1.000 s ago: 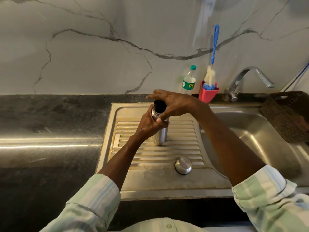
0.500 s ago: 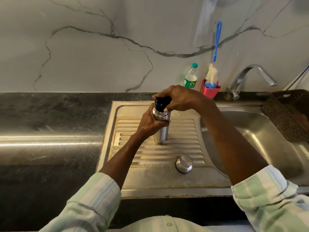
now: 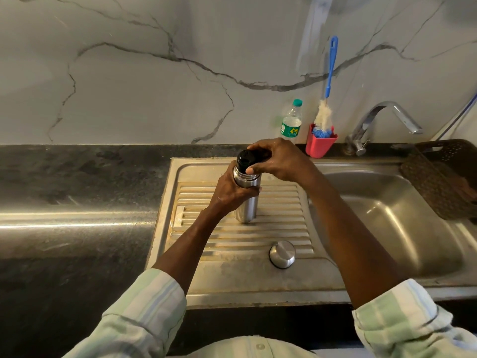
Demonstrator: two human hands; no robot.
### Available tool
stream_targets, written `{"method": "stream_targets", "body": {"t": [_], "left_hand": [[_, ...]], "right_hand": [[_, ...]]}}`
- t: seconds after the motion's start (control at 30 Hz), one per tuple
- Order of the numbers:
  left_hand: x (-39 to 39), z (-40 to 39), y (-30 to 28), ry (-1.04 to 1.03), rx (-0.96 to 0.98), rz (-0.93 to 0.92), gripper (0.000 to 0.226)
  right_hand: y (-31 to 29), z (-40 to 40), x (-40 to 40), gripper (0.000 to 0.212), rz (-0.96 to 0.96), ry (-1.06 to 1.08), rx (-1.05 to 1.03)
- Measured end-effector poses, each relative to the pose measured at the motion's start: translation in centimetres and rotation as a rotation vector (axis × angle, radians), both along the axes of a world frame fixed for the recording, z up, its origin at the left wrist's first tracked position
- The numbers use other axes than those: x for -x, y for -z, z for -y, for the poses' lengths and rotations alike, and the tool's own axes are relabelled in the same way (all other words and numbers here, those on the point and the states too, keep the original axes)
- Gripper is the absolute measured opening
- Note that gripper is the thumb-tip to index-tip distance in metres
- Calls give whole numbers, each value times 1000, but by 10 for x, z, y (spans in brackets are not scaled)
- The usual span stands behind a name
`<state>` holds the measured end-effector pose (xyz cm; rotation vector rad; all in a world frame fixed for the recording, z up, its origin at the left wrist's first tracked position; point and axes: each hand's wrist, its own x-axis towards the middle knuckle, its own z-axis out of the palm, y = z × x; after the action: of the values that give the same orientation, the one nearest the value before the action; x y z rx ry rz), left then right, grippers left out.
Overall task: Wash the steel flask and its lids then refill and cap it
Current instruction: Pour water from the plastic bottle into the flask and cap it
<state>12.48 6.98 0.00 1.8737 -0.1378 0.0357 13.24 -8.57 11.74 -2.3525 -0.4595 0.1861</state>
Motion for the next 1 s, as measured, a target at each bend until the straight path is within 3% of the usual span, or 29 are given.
{"method": "stream_targets", "body": {"t": [0.13, 0.27, 0.33, 0.43, 0.57, 0.63, 0.73, 0.8, 1.0], "left_hand": [[0, 1, 0, -6, -23, 1, 67], [1, 0, 0, 11, -4, 5, 71], [2, 0, -1, 3, 10, 3, 72], [1, 0, -1, 5, 11, 5, 72], [1, 0, 2, 7, 2, 16, 73], [1, 1, 2, 2, 2, 15, 71], [2, 1, 0, 13, 20, 11, 71], [2, 1, 0, 16, 37, 15, 74], [3, 2, 2, -12, 60, 19, 72]], "right_hand": [[24, -13, 8, 62, 116, 213, -57], [28, -2, 1, 76, -237, 14, -394], [29, 5, -1, 64, -317, -73, -520], [35, -1, 2, 51, -155, 40, -495], [51, -18, 15, 56, 63, 219, -424], [50, -18, 15, 61, 56, 202, -393], [33, -5, 5, 73, -125, 30, -372], [26, 0, 2, 68, -192, -74, -341], [44, -10, 9, 56, -6, 96, -422]]}}
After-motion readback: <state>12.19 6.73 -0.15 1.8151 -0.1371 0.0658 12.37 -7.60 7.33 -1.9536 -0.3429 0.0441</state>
